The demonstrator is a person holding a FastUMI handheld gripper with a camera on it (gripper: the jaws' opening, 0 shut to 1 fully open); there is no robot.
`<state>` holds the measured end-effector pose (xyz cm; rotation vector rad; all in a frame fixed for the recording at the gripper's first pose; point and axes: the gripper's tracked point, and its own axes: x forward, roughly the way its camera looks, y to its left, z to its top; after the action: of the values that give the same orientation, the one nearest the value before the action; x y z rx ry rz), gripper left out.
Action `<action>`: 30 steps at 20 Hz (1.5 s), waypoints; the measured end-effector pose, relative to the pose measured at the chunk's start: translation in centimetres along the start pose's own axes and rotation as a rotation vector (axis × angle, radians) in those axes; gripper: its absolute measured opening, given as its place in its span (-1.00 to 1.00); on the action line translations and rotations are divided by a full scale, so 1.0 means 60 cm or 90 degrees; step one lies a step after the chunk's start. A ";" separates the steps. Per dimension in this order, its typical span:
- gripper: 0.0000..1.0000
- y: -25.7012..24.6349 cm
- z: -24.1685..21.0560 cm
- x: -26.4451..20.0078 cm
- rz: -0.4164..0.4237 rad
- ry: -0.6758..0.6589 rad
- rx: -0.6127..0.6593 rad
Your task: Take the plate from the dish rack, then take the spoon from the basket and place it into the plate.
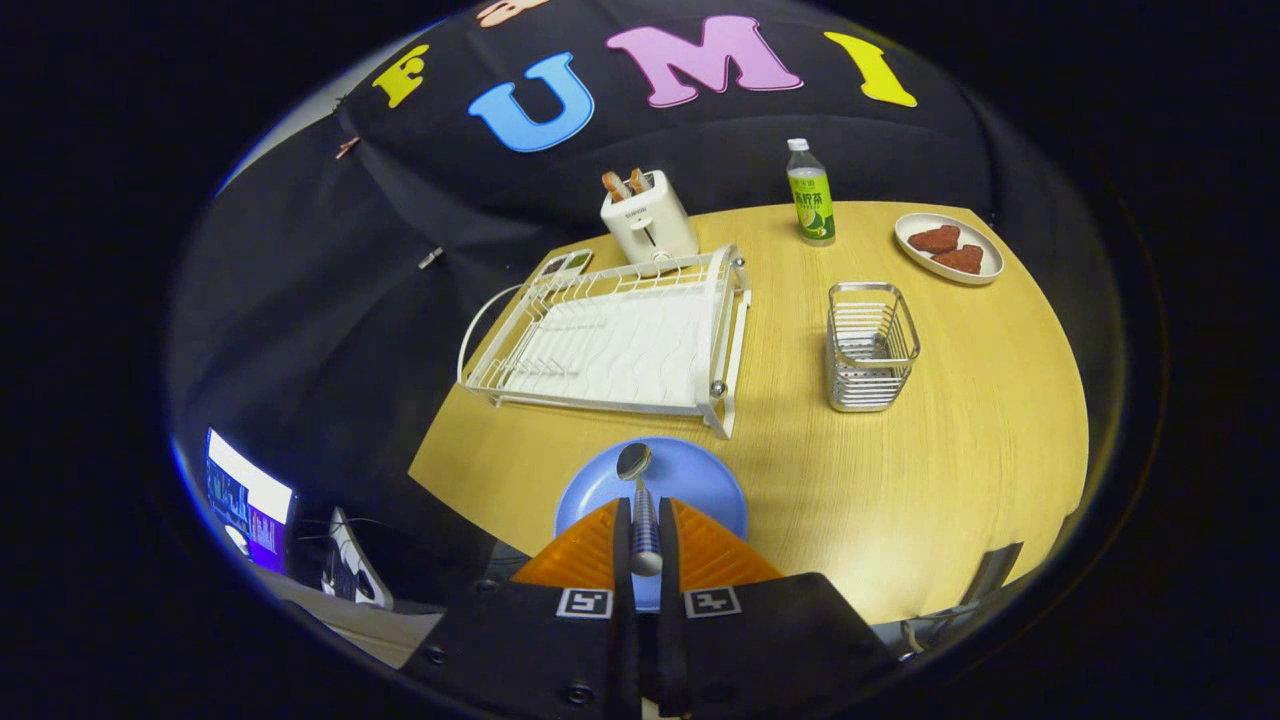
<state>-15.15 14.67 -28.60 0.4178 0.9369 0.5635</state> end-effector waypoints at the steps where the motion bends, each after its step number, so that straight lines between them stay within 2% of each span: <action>1: -0.78 -0.005 -0.008 0.018 -0.008 0.007 -0.006; 6: -0.77 -0.002 -0.034 0.069 -0.016 0.014 0.018; 17: -0.78 -0.002 -0.065 0.087 0.026 0.043 0.033; 21: -0.70 -0.006 -0.093 0.112 0.039 0.078 0.058; 25: -0.48 -0.019 -0.119 0.125 0.039 0.103 0.091; 27: -0.27 -0.021 -0.118 0.126 0.040 0.102 0.105; 30: 0.32 -0.027 -0.110 0.127 0.033 0.094 0.108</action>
<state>-16.71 18.77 -37.84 0.5597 1.1232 0.5698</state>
